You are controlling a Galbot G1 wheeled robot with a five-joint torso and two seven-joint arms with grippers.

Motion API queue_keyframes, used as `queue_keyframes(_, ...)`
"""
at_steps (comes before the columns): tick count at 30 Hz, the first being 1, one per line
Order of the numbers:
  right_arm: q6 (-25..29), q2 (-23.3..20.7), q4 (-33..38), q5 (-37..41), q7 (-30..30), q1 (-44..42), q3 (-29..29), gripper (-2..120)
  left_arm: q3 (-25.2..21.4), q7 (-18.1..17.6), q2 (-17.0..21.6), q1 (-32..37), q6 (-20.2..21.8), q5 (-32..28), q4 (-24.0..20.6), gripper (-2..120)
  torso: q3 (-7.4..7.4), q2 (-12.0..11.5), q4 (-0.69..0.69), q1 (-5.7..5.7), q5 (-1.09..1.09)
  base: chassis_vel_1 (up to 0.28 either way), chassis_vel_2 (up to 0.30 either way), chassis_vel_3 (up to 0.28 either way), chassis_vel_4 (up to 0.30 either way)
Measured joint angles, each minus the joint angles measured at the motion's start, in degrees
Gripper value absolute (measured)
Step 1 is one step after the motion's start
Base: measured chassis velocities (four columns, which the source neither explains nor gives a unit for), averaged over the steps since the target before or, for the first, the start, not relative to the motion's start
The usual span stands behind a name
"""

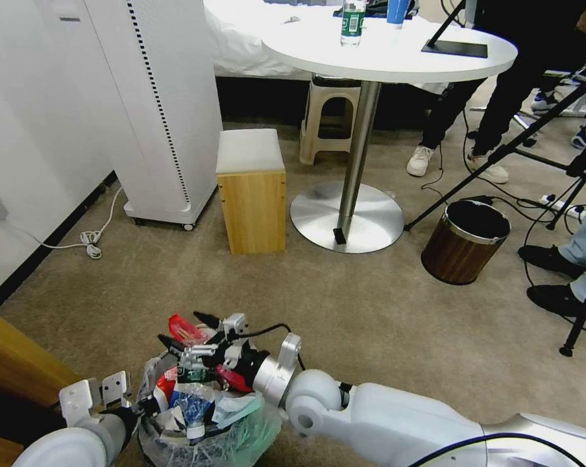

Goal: Pick up the trash bin and place the garbage on the floor into it.

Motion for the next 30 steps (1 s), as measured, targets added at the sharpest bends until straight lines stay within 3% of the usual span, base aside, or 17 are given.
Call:
queue_keyframes(6, 0.0, -1.3, 1.0, 0.7, 0.0, 0.8, 2.5, 100, -0.2, -0.3, 0.0, 0.0, 0.0, -0.9, -0.3, 0, 0.0, 0.0, 0.0, 0.0, 0.0, 0.0, 0.0, 0.0, 0.0)
queue_keyframes(13, 0.6, -7.6, 3.8, 2.2, 0.7, 2.1, 11.6, 100, -0.5, -1.6, 1.0, -0.5, -0.5, -4.7, -1.4, 0, 0.0, 0.0, 0.0, 0.0, 0.01, 0.0, 0.0, 0.0, 0.0)
queue_keyframes(16, -0.3, -12.4, 5.6, -3.1, 1.9, -1.7, 19.6, 100, -0.4, -2.2, 1.7, -3.4, -2.4, -7.9, -0.7, 0, 0.0, 0.0, -0.01, 0.0, 0.01, 0.0, 0.0, 0.0, 0.0)
queue_keyframes(17, -0.3, -12.4, 5.6, -3.1, 1.9, -1.7, 19.6, 100, -0.4, -2.2, 1.7, -3.4, -2.4, -7.9, -0.7, 0, 0.0, 0.0, -0.01, 0.0, 0.01, 0.0, 0.0, 0.0, 0.0)
queue_keyframes(20, -0.2, -15.4, 6.4, -6.6, 2.6, -8.7, 27.2, 100, 1.6, -2.1, 1.9, -6.3, -3.6, -9.4, 0.6, 0, 0.0, 0.0, -0.02, 0.0, 0.01, 0.0, 0.0, 0.0, 0.0)
queue_keyframes(25, 0.1, -15.7, 7.0, -7.9, 3.2, -14.3, 31.1, 100, 4.4, -2.1, 3.4, -9.6, -3.7, -10.0, 2.9, 0, 0.0, 0.0, 0.0, 0.0, 0.01, 0.0, 0.0, 0.0, 0.0)
queue_keyframes(30, 0.7, -15.6, 7.4, -10.0, 3.7, -19.3, 33.2, 100, 10.3, -3.4, 4.5, -15.4, -3.7, -10.0, 8.5, 0, -0.01, 0.0, 0.0, 0.0, -0.01, 0.0, 0.0, 0.0, 0.0)
